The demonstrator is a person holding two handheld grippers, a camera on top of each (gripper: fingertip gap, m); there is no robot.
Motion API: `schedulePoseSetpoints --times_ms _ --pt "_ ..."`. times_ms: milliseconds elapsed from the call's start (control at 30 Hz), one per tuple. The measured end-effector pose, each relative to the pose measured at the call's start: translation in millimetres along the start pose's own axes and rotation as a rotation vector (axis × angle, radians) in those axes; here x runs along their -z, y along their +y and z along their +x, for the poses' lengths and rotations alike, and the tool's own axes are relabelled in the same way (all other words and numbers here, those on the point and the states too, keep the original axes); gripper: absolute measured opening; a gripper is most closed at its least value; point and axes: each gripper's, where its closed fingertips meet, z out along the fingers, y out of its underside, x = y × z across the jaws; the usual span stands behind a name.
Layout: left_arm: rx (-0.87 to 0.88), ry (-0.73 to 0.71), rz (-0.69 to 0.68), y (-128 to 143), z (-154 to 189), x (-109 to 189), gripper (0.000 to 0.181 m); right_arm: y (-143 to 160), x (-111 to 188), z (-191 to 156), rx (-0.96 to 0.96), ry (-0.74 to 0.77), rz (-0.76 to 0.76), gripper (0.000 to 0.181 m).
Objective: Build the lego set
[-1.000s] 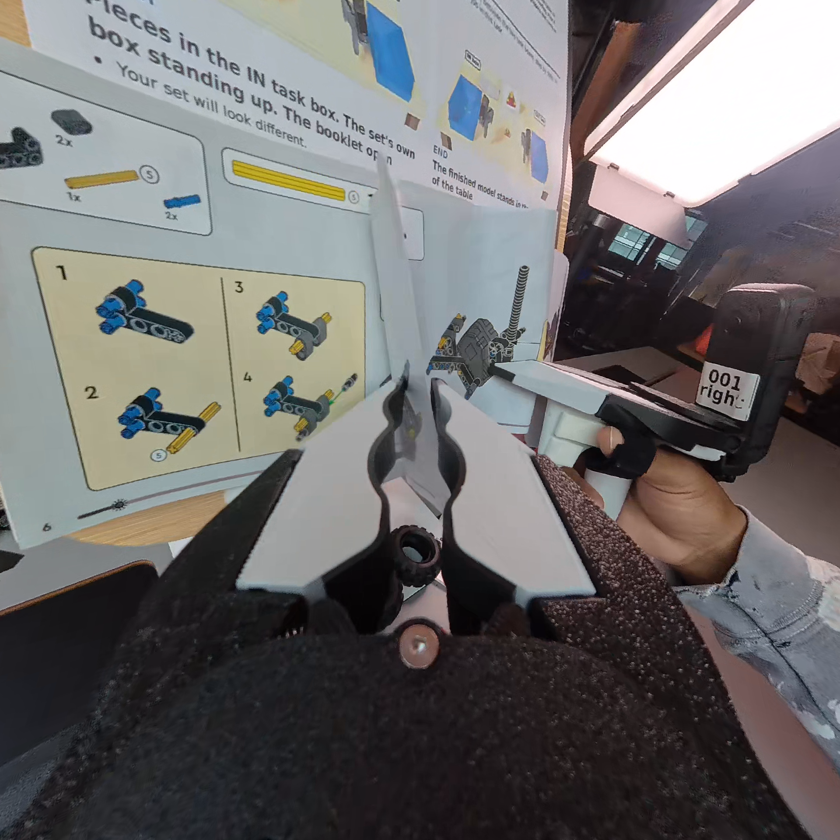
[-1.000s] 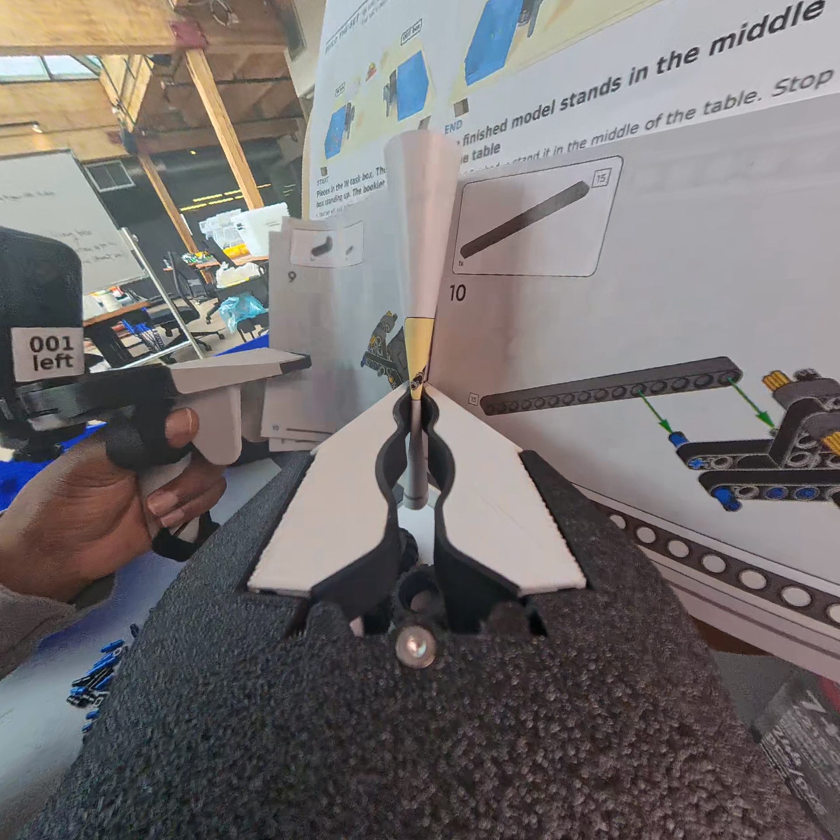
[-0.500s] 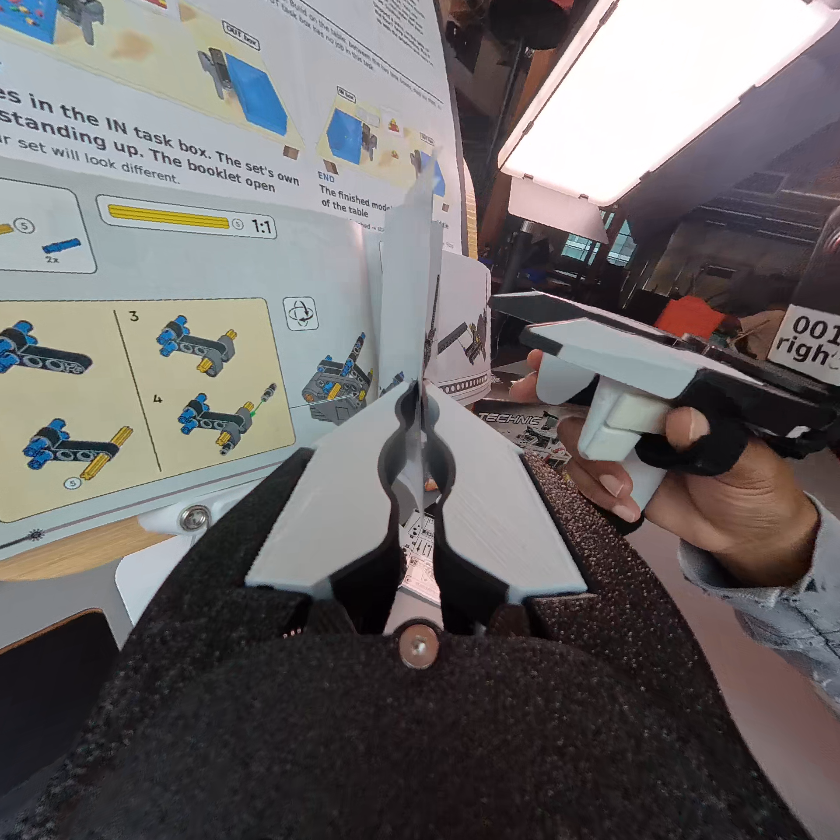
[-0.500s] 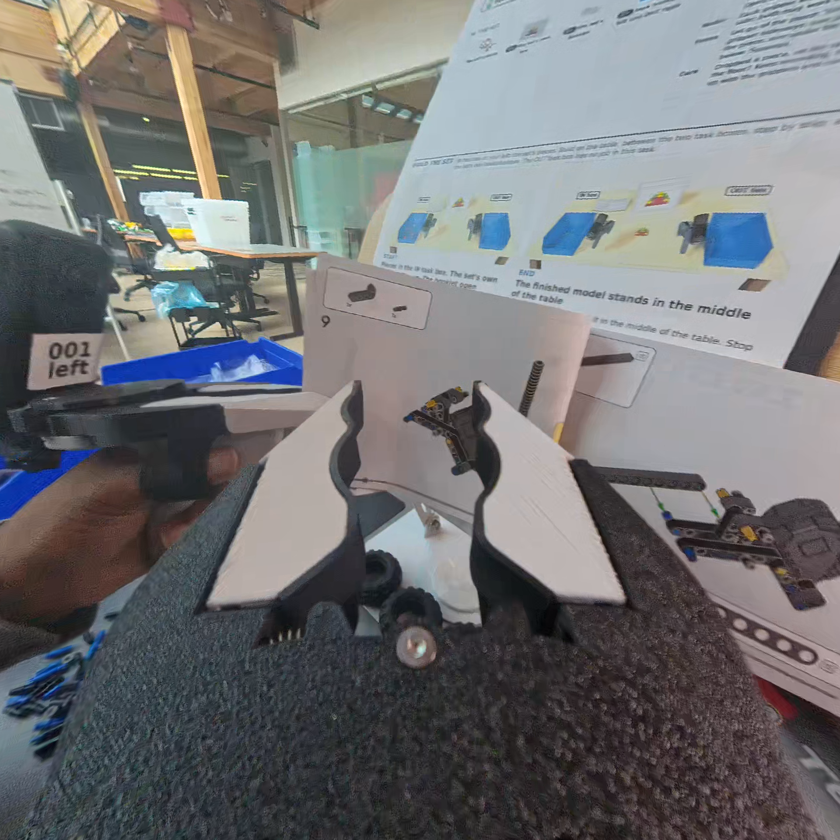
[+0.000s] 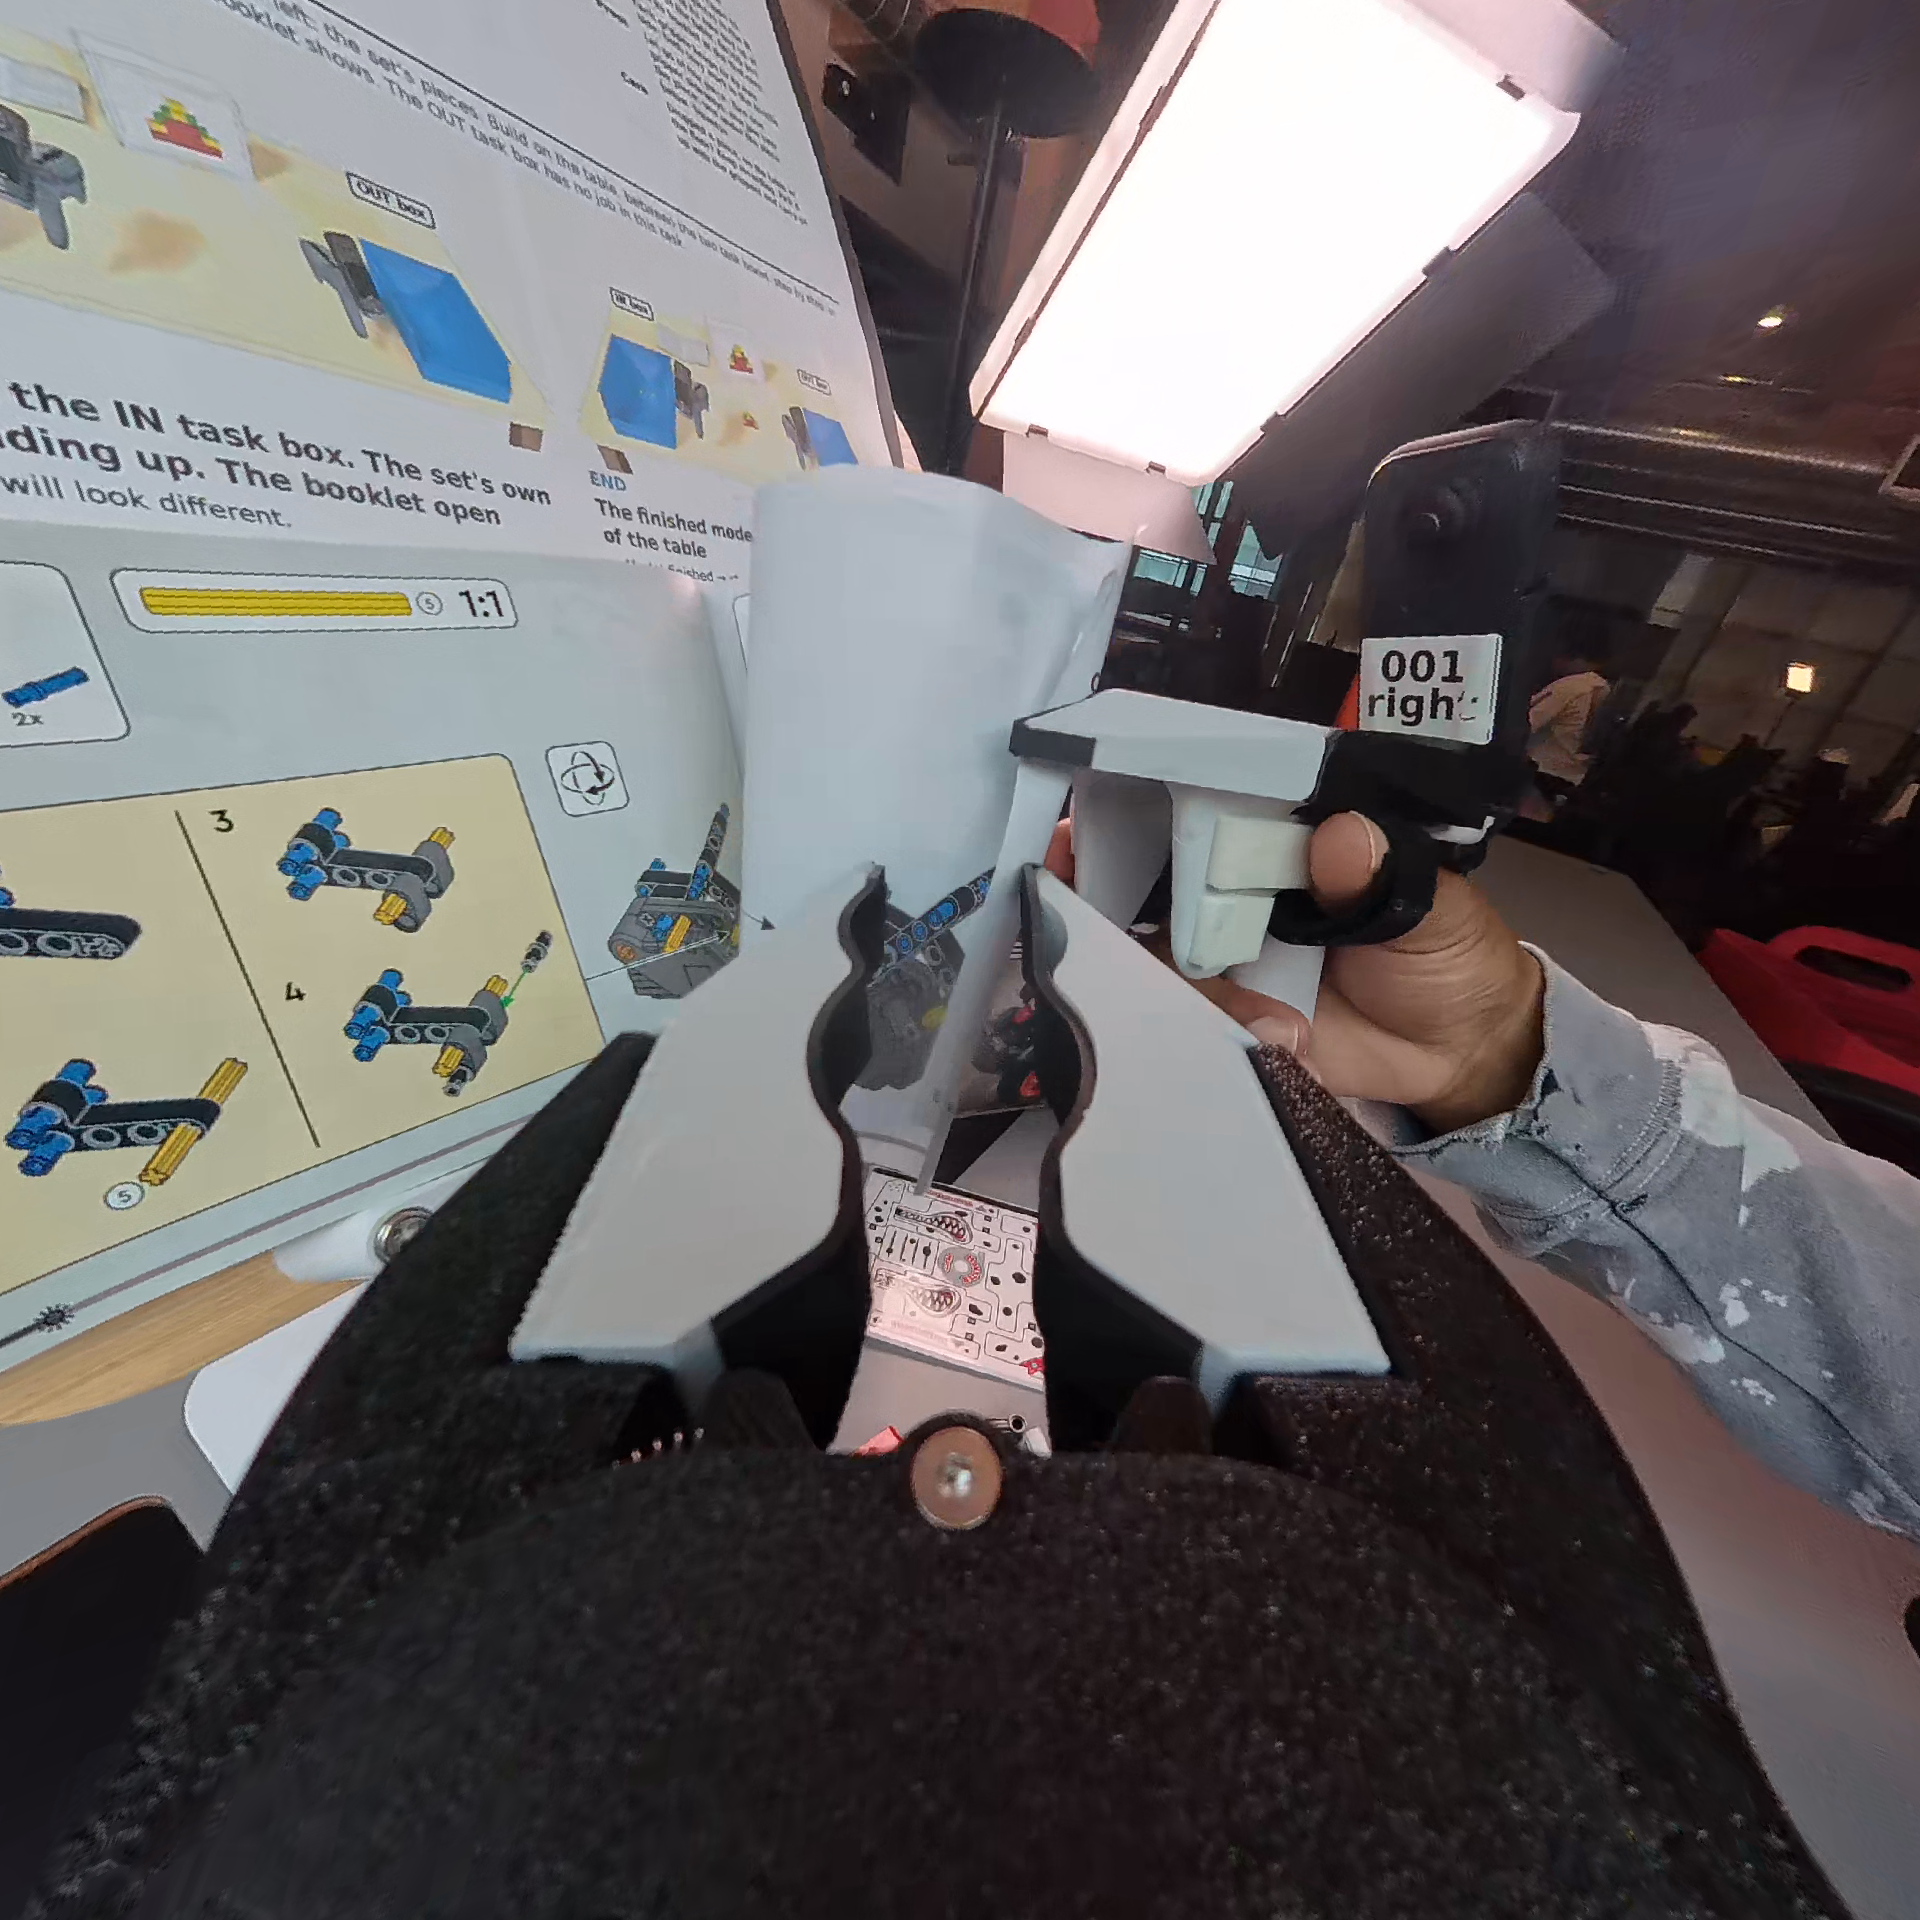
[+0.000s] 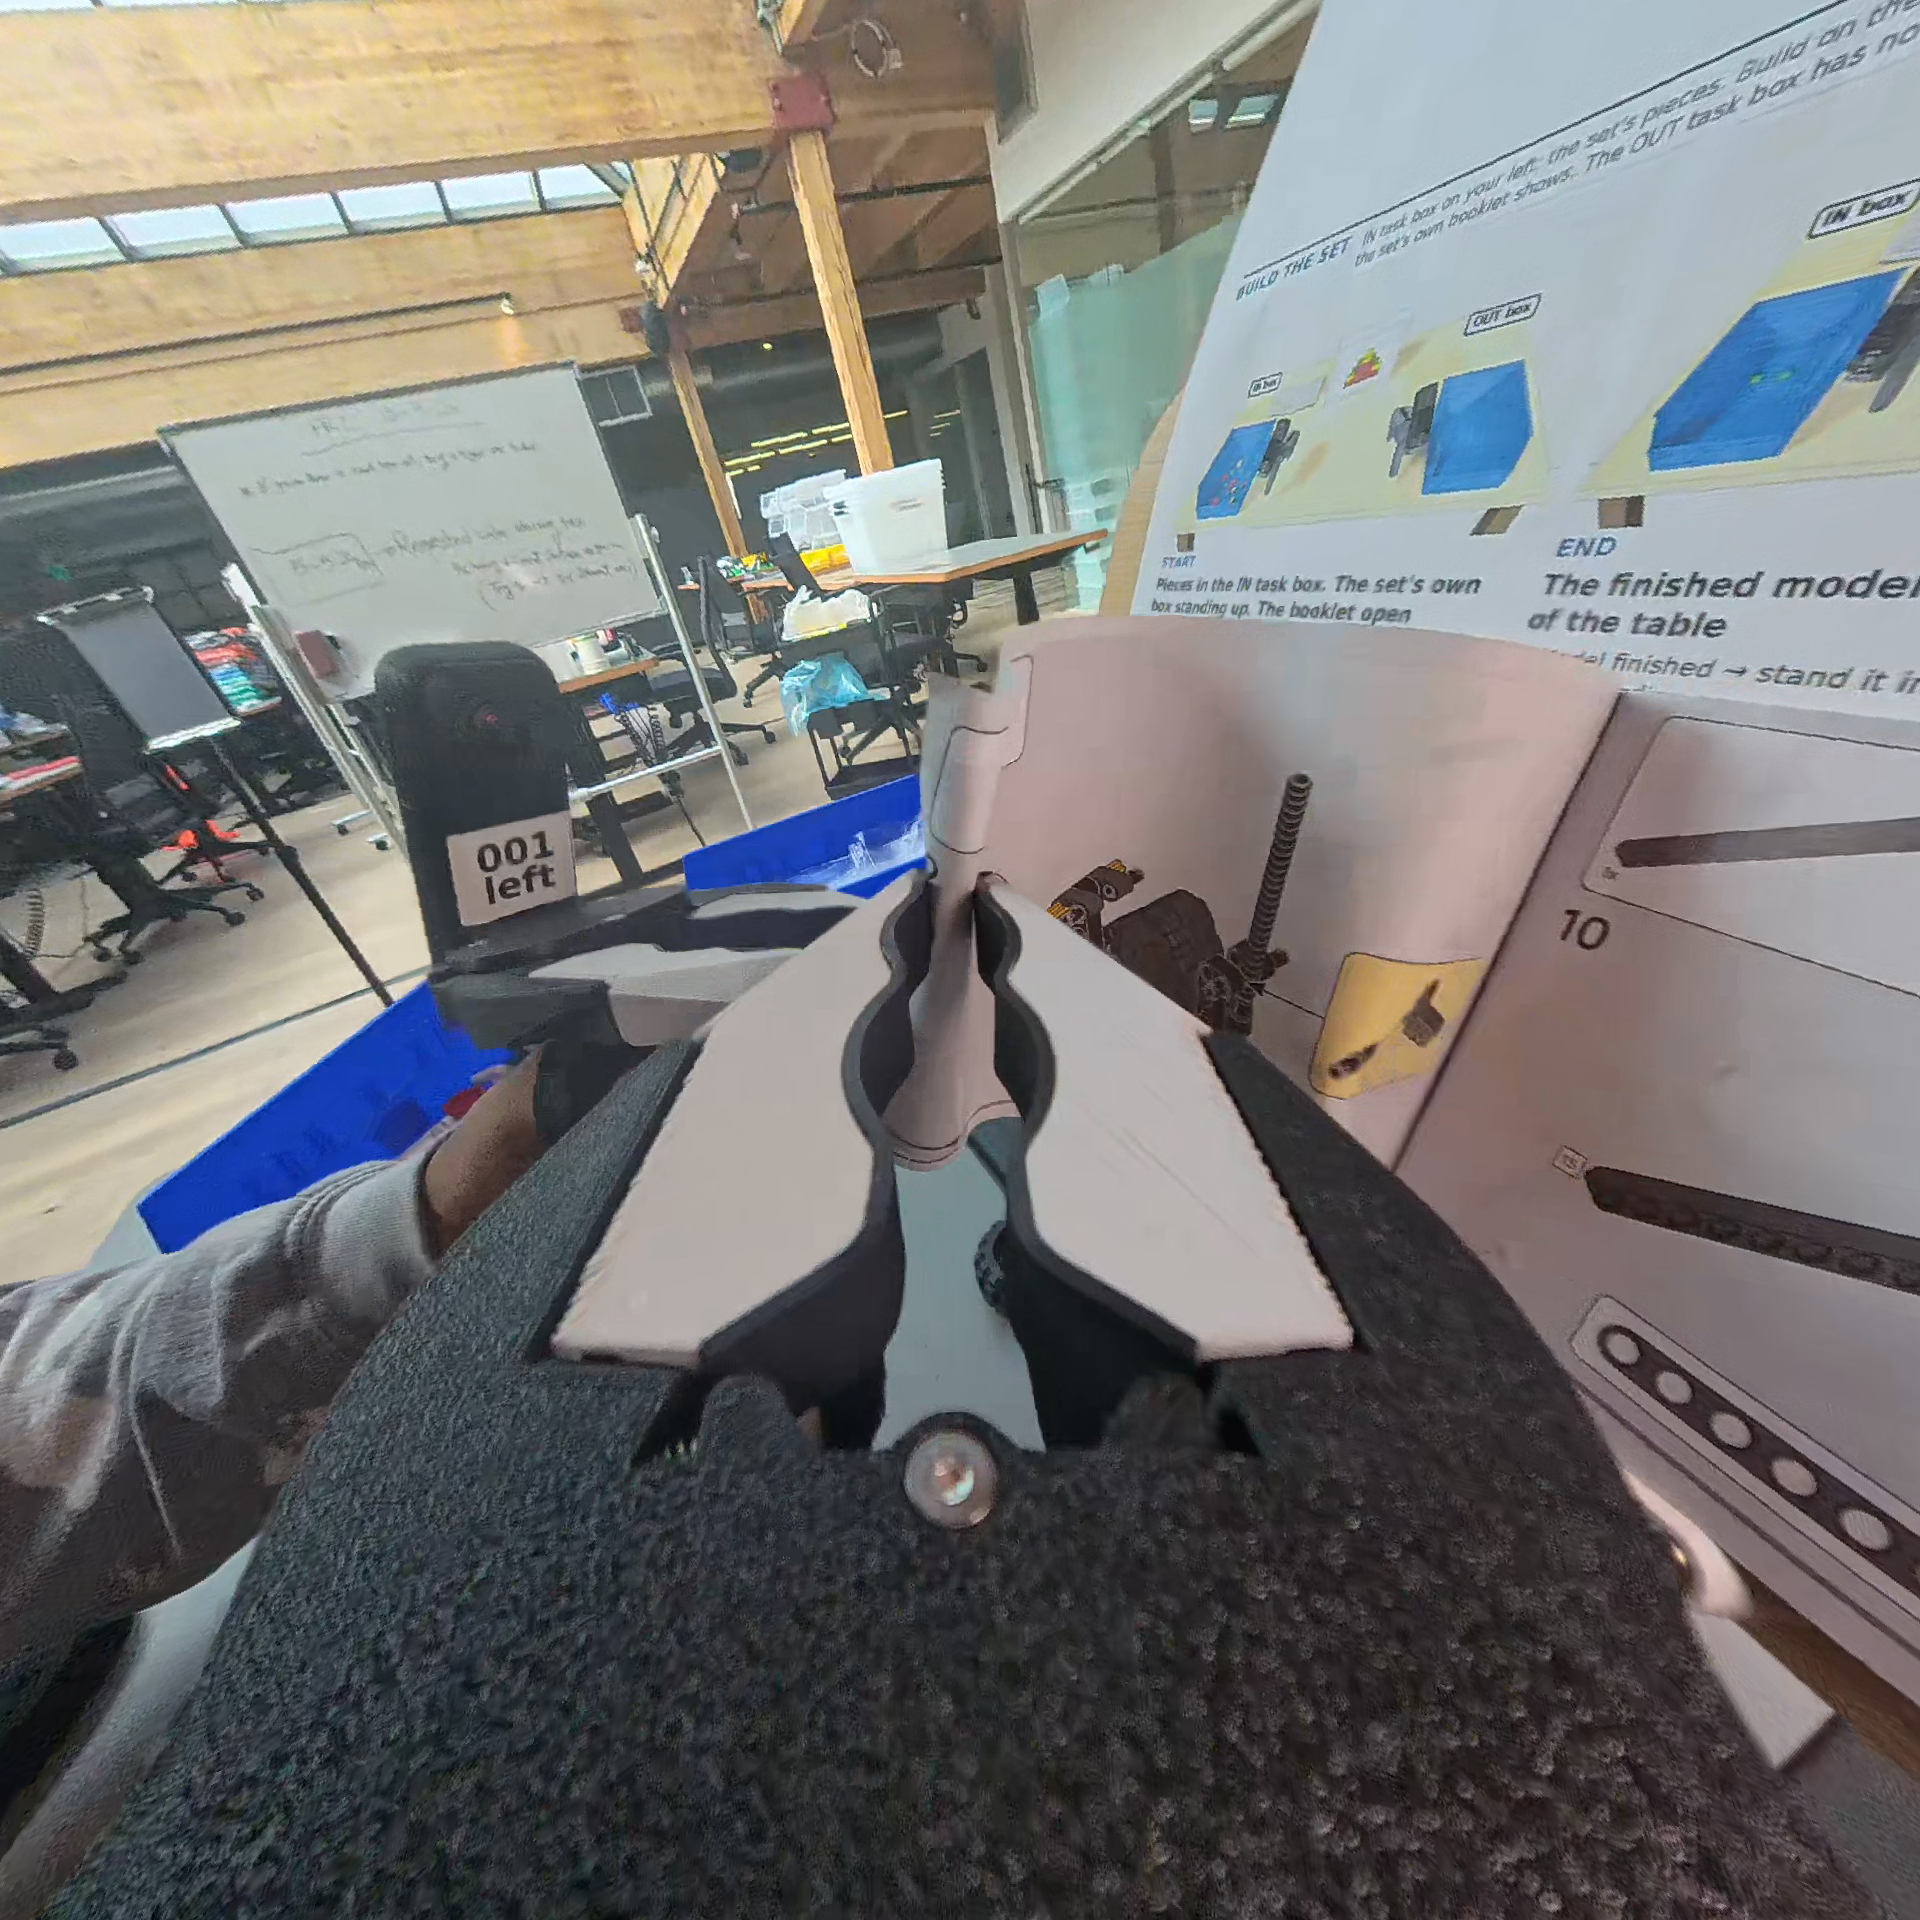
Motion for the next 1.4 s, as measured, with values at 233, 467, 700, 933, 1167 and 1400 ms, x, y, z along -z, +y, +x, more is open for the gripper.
schedulePoseSetpoints --times_ms 233,467,700,933,1167,1400 --pt "0.162 0.179 -0.070 0 7 -1 0.030 -8 6 -15 -0.010 -0.158 0.032 0.016" --pt "0.325 0.319 -0.017 -10 6 -1 0.052 -9 11 -20 -0.023 -0.228 0.051 0.006" --pt "0.272 0.408 -0.094 2 24 2 0.019 -17 22 -14 -0.075 -0.255 0.096 0.008" --pt "0.226 0.408 -0.170 18 35 6 0.017 -13 26 -7 -0.080 -0.238 0.095 0.006" --pt "0.223 0.429 -0.142 11 41 12 0.000 -15 29 -8 -0.074 -0.242 0.095 0.005" --pt "0.310 0.451 -0.070 8 33 31 0.000 14 46 -6 -0.023 -0.250 -0.028 0.006"
